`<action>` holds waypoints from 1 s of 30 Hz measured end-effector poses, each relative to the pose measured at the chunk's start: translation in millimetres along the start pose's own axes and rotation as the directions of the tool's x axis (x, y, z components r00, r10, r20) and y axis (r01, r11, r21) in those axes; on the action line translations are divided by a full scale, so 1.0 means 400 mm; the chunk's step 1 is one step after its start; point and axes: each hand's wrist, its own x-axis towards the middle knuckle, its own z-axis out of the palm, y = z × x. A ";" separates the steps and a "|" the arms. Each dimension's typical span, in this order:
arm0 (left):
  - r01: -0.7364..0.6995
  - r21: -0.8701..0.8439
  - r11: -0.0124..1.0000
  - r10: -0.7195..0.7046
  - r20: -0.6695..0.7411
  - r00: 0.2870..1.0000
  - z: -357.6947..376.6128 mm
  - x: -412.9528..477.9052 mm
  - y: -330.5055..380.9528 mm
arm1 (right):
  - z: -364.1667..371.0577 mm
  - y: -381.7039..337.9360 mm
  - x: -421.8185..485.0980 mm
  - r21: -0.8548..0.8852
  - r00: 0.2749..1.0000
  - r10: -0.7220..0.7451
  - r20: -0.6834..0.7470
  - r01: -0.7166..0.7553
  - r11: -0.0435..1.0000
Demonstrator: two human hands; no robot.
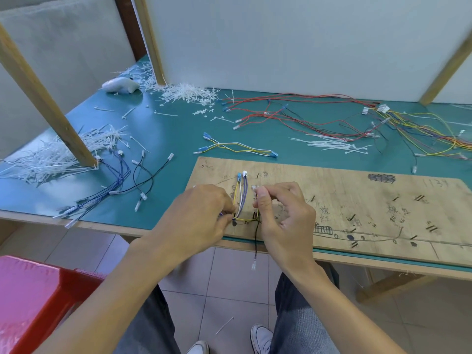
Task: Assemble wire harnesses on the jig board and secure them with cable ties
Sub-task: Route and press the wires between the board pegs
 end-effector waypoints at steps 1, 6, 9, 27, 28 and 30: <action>-0.012 0.019 1.000 0.012 -0.001 1.000 0.002 -0.001 0.002 | 0.000 -0.002 -0.002 -0.005 1.000 -0.019 -0.003 0.019 1.000; -0.052 0.078 0.996 0.049 0.036 0.998 0.003 -0.013 0.010 | -0.007 -0.006 -0.002 -0.046 0.997 -0.081 -0.007 0.081 0.996; -0.081 0.065 0.995 0.077 0.064 0.995 -0.007 -0.027 0.003 | -0.008 -0.013 -0.006 -0.097 0.993 -0.117 0.031 0.120 0.988; -0.097 0.093 0.991 0.087 0.107 0.990 -0.019 -0.032 -0.004 | -0.004 0.014 -0.029 -0.236 0.859 -0.389 0.333 0.476 0.848; -0.055 0.063 0.997 0.048 0.113 0.992 -0.023 -0.019 -0.008 | -0.002 0.012 -0.030 -0.229 0.865 -0.381 0.327 0.464 0.856; 0.008 0.089 0.996 -0.017 0.108 0.994 -0.030 0.010 -0.011 | 0.001 0.008 -0.032 -0.190 0.889 -0.362 0.281 0.422 0.887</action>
